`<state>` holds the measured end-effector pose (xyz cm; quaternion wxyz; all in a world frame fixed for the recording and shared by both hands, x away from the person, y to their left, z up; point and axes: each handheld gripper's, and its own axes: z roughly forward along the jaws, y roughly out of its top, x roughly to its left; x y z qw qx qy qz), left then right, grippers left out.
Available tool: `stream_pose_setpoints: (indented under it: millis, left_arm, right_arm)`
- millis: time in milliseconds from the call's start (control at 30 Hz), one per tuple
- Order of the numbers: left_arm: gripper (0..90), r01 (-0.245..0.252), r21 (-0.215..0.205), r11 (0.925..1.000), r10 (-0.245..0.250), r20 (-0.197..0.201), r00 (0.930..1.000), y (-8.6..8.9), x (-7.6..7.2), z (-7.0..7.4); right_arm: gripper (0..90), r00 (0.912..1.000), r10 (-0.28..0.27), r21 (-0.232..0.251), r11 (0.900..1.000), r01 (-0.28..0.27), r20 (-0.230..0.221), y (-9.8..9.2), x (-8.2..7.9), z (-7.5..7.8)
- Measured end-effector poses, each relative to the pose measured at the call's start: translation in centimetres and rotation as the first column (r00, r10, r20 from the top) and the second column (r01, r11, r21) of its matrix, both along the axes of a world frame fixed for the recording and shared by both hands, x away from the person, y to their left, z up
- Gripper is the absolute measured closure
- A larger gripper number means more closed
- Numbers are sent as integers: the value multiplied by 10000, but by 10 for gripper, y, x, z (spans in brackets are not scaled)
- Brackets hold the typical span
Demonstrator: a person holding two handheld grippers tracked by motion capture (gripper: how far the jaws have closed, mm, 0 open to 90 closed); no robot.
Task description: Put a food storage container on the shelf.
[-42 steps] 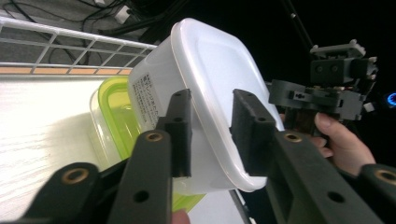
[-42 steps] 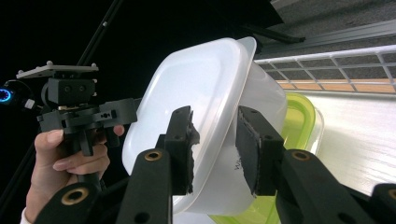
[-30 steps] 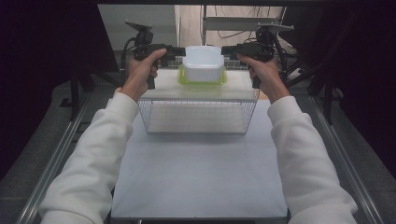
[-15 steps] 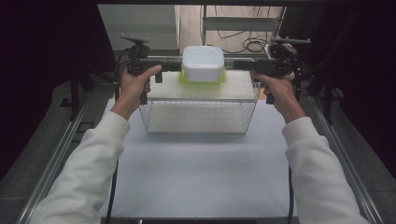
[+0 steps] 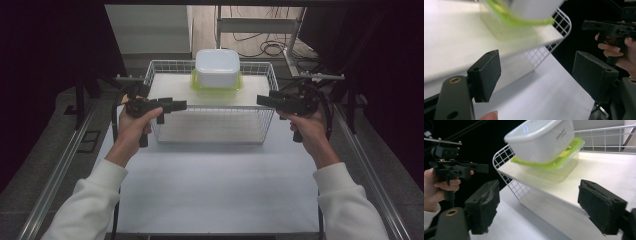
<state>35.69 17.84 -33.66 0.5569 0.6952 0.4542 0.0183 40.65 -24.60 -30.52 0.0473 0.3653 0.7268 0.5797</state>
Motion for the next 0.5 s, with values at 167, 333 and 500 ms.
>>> stream_pose_setpoints:
  millis: [167, 333, 500]
  left_arm:
    - [215, -127, 358, 9993, 124, 86, 9999, 4, -32, -29]
    - [214, -336, 756, 9966, 351, -180, 9992, 10, -54, -64]
    - [215, -479, 1124, 9925, 531, -444, 9976, 14, -66, -97]
  right_arm:
    - [130, 9984, 228, 35, 9997, -230, 523, -3, -27, -20]
    - [119, 9983, 296, -397, 9988, -277, 498, -9, -51, -44]
    - [102, 9996, 292, -567, 9980, -288, 54, -20, -67, -73]
